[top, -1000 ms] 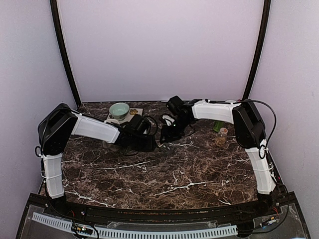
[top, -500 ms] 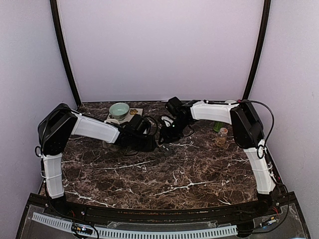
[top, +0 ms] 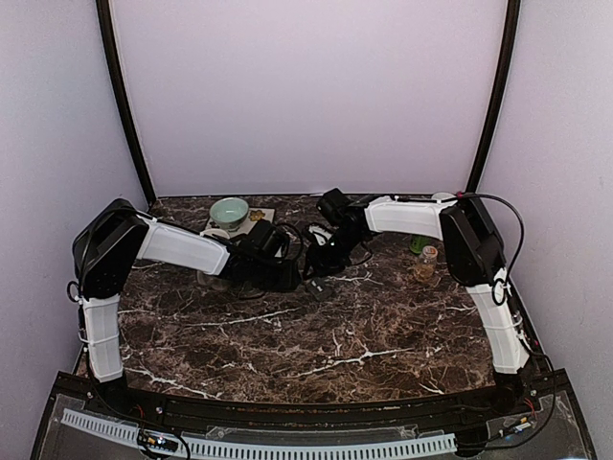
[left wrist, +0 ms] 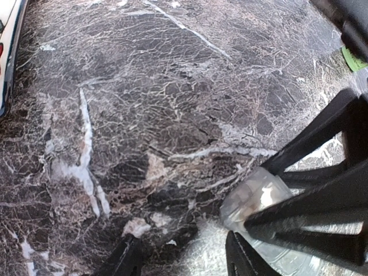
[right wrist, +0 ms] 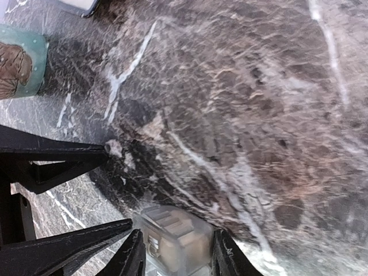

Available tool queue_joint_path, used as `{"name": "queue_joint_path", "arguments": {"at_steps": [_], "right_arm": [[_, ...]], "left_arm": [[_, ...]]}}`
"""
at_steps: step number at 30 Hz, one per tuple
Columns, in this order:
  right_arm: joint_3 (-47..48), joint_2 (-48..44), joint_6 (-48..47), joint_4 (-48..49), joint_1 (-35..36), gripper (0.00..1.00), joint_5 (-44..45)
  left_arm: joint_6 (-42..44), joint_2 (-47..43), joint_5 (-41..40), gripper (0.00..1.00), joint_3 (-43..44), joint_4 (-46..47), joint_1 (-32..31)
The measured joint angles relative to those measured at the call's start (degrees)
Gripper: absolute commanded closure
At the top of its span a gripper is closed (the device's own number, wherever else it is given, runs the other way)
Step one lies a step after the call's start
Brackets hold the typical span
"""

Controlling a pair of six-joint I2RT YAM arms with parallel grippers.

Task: Sort the pills into containers
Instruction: Pick up the pill container from the center of the board.

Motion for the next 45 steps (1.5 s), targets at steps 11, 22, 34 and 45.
{"name": "queue_joint_path", "arguments": {"at_steps": [11, 22, 34, 45], "right_arm": [[-4.83, -1.79, -0.85, 3.65, 0.04, 0.64, 0.55], [-5.88, -2.36, -0.31, 4.98, 0.02, 0.81, 0.87], [-9.09, -3.37, 4.09, 7.72, -2.34, 0.81, -5.86], [-19.21, -6.1, 13.77, 16.59, -6.4, 0.81, -19.82]], "left_arm": [[0.02, 0.07, 0.44, 0.47, 0.44, -0.74, 0.07], [0.0, 0.13, 0.52, 0.47, 0.7, -1.2, 0.07], [0.0, 0.11, 1.18, 0.47, 0.5, -0.87, 0.15], [0.33, -2.1, 3.1, 0.47, -3.63, 2.56, 0.39]]}}
